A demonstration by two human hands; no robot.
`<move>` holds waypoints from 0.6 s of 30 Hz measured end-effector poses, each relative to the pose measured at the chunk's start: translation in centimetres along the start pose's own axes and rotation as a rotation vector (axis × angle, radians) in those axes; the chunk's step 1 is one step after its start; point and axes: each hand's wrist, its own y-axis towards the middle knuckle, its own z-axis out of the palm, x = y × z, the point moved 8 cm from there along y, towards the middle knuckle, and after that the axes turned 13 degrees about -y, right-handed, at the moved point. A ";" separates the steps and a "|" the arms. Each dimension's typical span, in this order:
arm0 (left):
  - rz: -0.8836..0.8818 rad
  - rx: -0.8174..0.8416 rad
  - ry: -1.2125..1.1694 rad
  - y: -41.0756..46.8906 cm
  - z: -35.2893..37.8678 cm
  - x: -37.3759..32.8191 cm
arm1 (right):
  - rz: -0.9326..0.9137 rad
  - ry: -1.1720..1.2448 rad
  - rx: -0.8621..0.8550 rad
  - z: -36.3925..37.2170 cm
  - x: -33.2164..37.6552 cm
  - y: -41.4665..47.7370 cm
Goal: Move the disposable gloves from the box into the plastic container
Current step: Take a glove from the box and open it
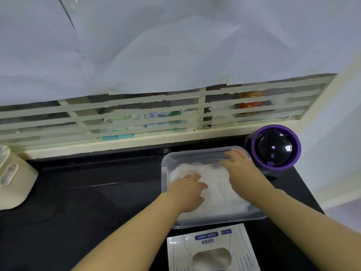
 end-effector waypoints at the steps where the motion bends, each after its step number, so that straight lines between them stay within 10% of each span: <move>1: -0.004 0.002 -0.010 0.2 0.1 0.1 | -0.034 -0.025 -0.073 -0.8 0.5 -0.3; 9: -0.069 -0.047 -0.345 2.5 0.2 1.4 | -0.145 0.094 0.519 7.0 3.6 -0.4; 18: -0.311 -0.013 -0.407 4.5 1.0 3.3 | -0.096 0.062 0.657 10.7 3.5 0.6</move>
